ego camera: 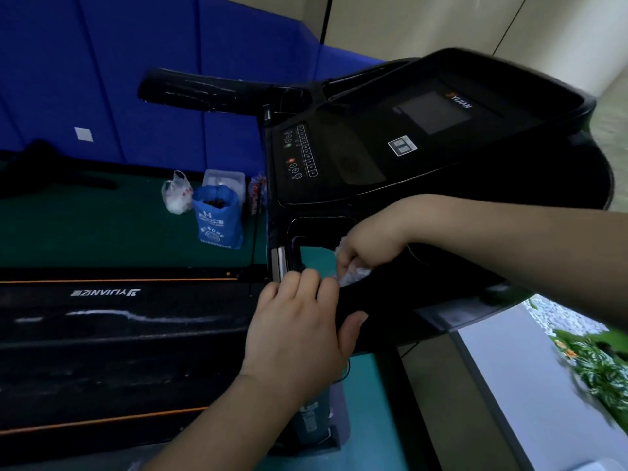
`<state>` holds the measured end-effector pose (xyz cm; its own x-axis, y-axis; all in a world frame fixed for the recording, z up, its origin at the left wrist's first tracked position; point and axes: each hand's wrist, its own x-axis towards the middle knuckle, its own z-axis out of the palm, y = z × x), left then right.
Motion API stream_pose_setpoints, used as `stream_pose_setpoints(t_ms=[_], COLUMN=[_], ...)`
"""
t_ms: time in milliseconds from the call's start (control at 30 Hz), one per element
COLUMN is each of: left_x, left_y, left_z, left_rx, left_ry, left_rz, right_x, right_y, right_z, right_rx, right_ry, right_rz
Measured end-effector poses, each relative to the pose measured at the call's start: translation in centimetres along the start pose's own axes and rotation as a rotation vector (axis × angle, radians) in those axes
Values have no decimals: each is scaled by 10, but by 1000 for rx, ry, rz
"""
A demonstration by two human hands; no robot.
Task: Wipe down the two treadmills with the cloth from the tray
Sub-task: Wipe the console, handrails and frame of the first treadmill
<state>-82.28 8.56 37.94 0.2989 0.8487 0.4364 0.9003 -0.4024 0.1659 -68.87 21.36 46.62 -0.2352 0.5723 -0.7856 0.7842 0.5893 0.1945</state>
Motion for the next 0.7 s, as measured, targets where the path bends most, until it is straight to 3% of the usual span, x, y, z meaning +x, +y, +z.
stream_pose_setpoints(t_ms=[167, 333, 567, 700], left_x=[-6, -35, -58, -59], left_y=[-5, -59, -106, -108], left_z=[-15, -47, -49, -44], left_rx=[-40, 51, 88, 58], left_ry=[-58, 7, -64, -45], left_rz=[-22, -149, -250, -230], right_x=[-15, -15, -21, -39], right_y=[-21, -44, -66, -48], right_z=[6, 7, 17, 28], right_rx=[339, 660, 621, 518], right_ry=[68, 151, 335, 309], right_rz=[-30, -77, -122, -153])
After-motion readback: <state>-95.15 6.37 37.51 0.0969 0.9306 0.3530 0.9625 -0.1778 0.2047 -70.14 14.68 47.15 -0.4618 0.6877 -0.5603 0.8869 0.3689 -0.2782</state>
